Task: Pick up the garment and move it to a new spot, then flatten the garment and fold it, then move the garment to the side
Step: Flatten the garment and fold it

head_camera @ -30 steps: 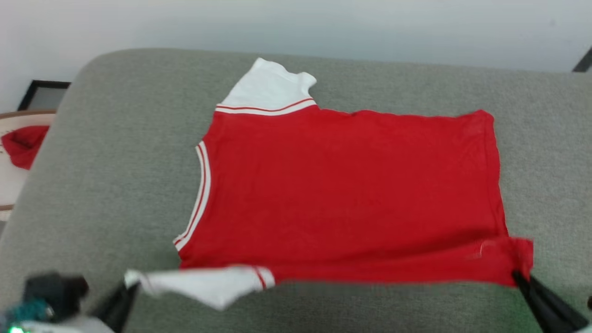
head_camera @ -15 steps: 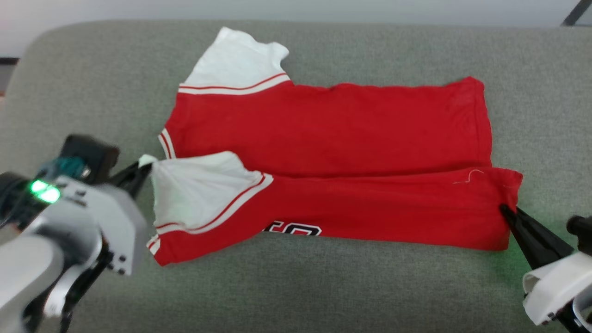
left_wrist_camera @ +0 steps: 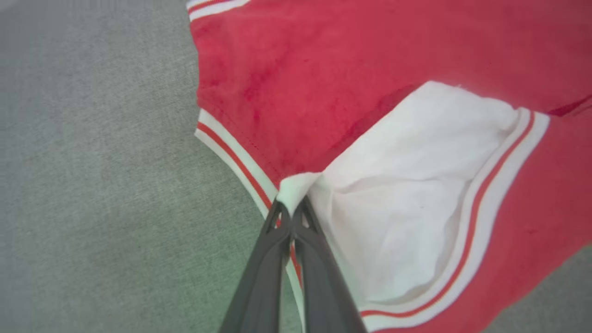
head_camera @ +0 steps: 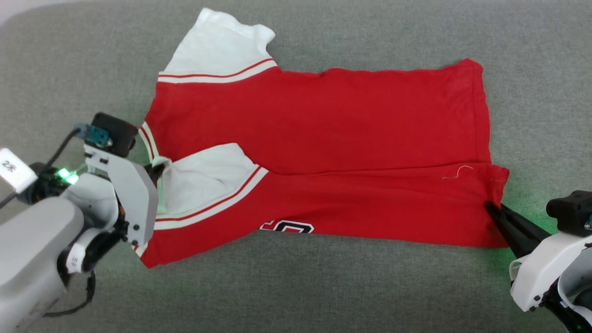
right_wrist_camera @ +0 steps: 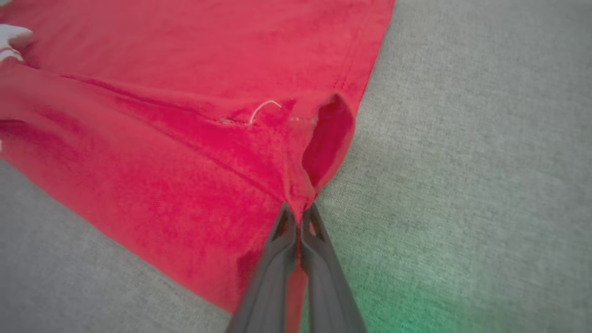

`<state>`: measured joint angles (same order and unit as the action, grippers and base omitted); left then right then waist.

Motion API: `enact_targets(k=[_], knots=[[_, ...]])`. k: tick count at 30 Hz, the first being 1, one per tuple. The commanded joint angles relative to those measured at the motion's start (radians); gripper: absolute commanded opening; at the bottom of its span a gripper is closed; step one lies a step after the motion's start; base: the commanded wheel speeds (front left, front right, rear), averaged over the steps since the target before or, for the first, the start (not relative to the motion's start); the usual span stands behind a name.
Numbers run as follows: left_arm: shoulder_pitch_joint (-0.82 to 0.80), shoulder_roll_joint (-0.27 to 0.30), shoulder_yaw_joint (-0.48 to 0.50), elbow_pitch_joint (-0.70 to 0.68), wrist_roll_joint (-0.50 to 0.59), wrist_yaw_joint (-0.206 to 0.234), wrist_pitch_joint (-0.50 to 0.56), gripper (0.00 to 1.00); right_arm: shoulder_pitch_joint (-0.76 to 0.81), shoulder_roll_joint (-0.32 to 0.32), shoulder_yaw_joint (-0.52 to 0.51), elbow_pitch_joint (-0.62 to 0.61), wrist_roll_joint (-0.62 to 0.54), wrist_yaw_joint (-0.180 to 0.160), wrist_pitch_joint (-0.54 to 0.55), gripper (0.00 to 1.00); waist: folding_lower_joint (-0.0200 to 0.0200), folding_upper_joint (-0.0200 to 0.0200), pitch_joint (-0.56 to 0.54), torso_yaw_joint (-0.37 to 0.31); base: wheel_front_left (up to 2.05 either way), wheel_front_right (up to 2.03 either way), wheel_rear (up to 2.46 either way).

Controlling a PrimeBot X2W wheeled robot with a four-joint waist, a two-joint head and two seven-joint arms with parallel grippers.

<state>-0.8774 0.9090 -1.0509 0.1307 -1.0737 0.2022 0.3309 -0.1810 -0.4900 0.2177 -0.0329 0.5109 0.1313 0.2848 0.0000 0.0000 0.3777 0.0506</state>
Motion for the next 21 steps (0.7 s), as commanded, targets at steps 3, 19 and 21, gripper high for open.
enact_targets(k=[3, 19, 21], knots=[[-0.004, -0.006, 0.006, 0.006, -0.011, -0.010, -0.010, 0.49, -0.011, 0.006, -0.009, -0.002, 0.018, -0.001, 0.042, 1.00, 0.0000, 0.0000, -0.034, 0.007, 0.00, 0.00, 0.00], [0.100, 0.032, 0.058, -0.146, -0.031, 0.071, -0.168, 1.00, 0.043, -0.001, -0.034, -0.107, -0.015, -0.001, 0.026, 1.00, 0.0000, 0.0000, -0.198, 0.050, 0.00, 0.00, 0.00], [0.120, 0.042, 0.064, -0.175, -0.034, 0.094, -0.183, 1.00, 0.055, -0.001, -0.036, -0.130, -0.031, -0.001, -0.021, 1.00, 0.0000, 0.0000, -0.210, 0.052, 0.00, 0.00, 0.00]])
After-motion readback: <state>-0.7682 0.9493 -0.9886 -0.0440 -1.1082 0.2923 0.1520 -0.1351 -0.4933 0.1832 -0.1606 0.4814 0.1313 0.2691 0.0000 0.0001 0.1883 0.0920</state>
